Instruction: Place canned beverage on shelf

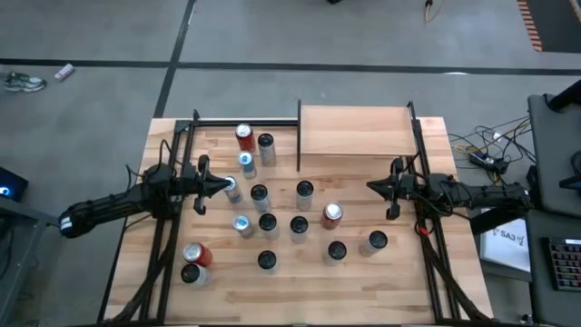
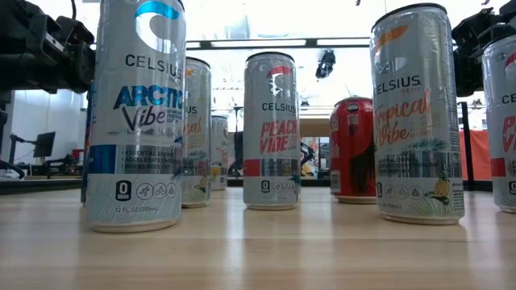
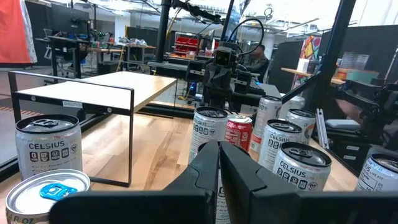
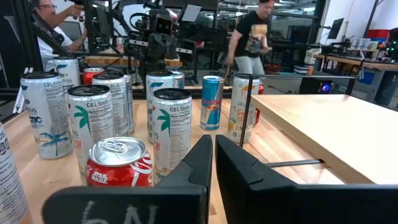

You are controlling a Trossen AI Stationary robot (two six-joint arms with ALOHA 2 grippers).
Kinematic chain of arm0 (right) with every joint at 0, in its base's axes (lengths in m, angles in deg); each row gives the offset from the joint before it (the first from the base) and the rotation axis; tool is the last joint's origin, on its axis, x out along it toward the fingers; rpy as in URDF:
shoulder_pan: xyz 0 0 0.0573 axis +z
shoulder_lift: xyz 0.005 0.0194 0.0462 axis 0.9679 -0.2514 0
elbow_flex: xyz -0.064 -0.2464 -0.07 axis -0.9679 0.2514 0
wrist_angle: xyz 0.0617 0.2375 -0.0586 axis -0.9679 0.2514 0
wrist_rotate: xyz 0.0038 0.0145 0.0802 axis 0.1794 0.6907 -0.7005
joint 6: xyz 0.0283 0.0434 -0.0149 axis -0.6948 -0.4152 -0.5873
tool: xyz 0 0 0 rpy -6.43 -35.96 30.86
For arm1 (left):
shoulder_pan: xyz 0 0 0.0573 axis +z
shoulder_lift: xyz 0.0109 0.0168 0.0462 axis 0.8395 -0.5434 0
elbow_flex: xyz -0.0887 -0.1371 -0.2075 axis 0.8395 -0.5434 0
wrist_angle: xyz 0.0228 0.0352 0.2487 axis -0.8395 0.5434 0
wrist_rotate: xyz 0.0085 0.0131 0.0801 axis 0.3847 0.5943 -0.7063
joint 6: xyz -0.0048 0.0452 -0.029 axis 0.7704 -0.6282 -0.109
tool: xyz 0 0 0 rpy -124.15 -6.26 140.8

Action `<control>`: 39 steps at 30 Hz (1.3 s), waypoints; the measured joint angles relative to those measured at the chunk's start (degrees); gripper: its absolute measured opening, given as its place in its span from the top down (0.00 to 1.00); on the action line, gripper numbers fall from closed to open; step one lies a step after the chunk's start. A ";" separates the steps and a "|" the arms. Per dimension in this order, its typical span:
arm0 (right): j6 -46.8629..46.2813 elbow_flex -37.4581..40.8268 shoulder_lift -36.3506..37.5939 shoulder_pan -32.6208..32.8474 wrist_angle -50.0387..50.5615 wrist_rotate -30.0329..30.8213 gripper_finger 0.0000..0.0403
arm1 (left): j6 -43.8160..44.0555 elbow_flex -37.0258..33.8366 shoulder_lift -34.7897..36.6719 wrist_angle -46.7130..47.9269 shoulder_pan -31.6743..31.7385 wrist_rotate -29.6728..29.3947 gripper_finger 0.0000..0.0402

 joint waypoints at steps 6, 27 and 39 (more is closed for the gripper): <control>0.07 0.00 -0.02 0.01 0.02 0.00 0.97 | 0.00 0.00 0.00 -0.02 0.00 0.00 1.00; 0.00 -0.01 -0.02 0.01 0.01 -0.01 0.97 | 0.00 0.00 0.00 0.00 0.00 -0.02 1.00; -0.01 0.00 -0.01 0.01 0.01 -0.01 0.97 | -0.02 0.00 0.00 -0.01 0.01 -0.01 1.00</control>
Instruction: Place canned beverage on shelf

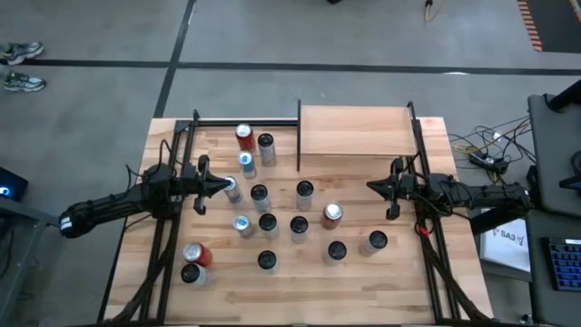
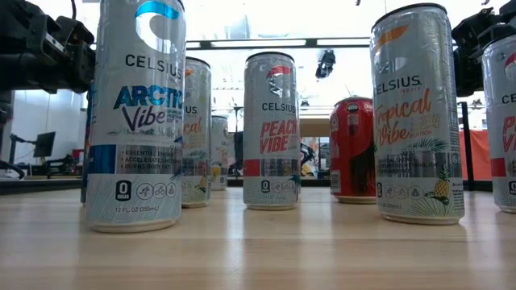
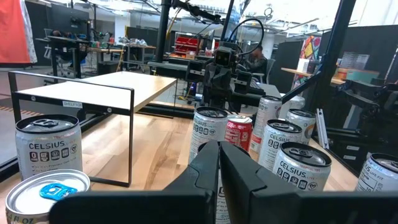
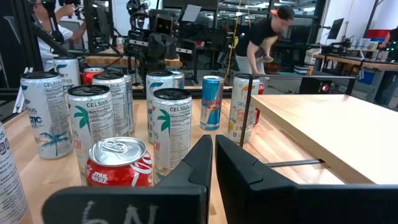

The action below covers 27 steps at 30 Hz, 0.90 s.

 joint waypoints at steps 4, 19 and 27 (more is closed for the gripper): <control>0.02 0.00 -0.01 -0.01 0.01 0.01 0.97 | 0.02 0.00 0.00 0.01 0.01 -0.01 1.00; -8.63 0.00 0.01 0.01 -0.84 0.67 0.97 | 23.13 -0.02 -0.06 -21.86 -0.05 1.32 1.00; -29.75 0.00 -0.29 0.07 -10.18 3.12 0.97 | 23.10 -0.02 -1.65 -33.71 -0.34 1.94 1.00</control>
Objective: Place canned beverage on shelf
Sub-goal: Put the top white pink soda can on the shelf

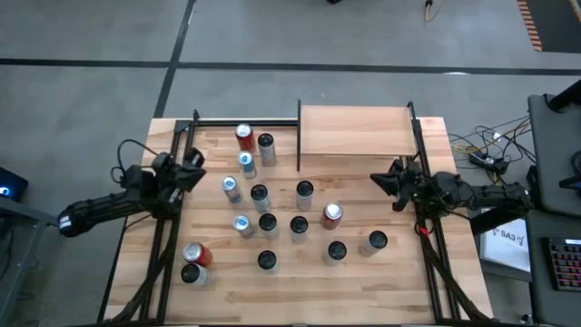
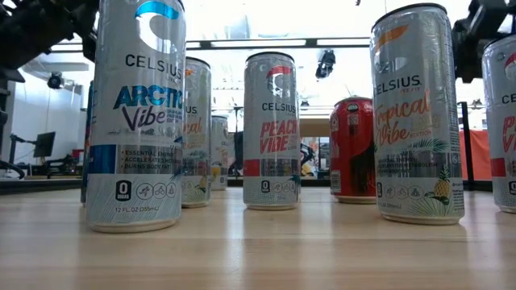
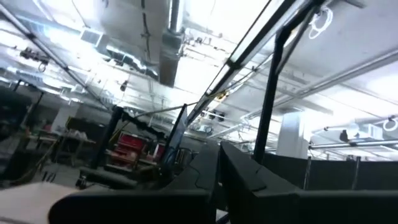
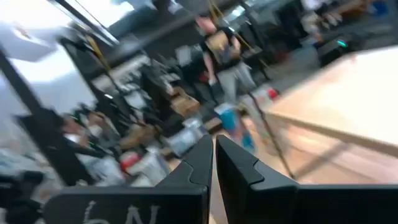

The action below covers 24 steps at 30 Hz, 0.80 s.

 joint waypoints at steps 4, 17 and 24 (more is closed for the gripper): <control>0.37 0.00 -1.49 0.07 -6.18 -0.48 0.97 | 1.12 0.02 -2.78 0.08 0.00 -0.68 1.00; 3.45 -11.37 -15.59 0.07 -5.22 -0.63 0.97 | -0.61 0.00 -13.09 0.11 0.00 -8.53 1.00; 5.35 -25.21 -27.09 0.04 8.06 -0.62 0.97 | -0.97 0.01 -16.75 0.10 0.02 -9.43 1.00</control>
